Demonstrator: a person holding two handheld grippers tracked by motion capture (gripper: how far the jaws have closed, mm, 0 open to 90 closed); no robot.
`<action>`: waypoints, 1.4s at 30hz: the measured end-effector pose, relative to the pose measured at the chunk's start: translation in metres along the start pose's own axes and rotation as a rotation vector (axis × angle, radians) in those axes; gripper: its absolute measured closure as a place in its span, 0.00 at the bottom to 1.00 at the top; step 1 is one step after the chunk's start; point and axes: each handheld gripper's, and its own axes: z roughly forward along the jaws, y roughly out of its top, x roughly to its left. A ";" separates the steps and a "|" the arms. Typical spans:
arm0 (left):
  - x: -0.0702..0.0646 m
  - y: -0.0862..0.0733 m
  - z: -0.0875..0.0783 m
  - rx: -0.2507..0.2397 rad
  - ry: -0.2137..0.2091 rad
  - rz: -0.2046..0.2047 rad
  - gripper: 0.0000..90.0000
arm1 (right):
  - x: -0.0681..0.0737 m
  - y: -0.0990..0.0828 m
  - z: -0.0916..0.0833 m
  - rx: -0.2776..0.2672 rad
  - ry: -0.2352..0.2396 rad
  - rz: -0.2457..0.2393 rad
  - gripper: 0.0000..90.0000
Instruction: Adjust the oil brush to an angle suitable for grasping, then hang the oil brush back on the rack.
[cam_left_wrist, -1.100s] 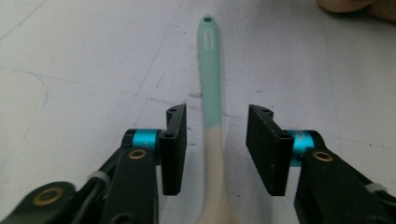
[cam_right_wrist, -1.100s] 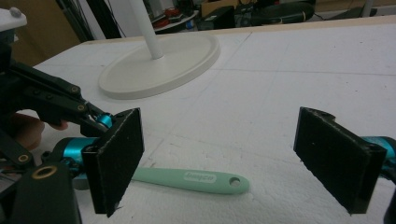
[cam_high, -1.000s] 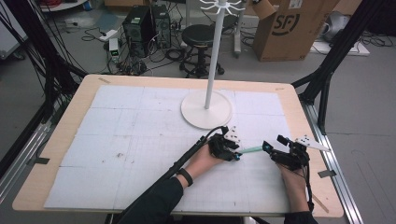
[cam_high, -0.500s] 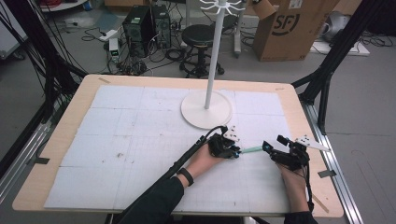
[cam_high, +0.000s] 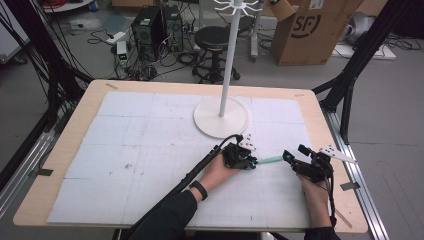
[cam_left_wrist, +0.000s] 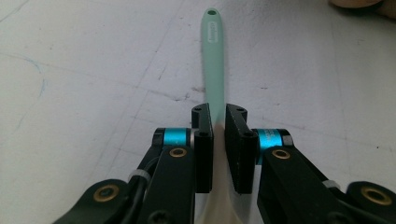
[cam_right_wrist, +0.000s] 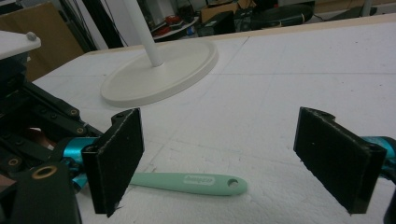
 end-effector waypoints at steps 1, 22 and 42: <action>0.000 0.000 -0.002 0.001 0.001 0.003 0.91 | 0.000 0.000 0.000 0.000 -0.001 0.003 0.17; 0.011 -0.006 -0.050 -0.065 0.042 -0.025 0.91 | -0.004 0.000 -0.003 -0.030 -0.016 0.040 0.17; 0.017 -0.008 -0.143 -0.228 0.120 -0.036 0.91 | -0.002 -0.001 -0.004 -0.034 -0.025 0.042 0.17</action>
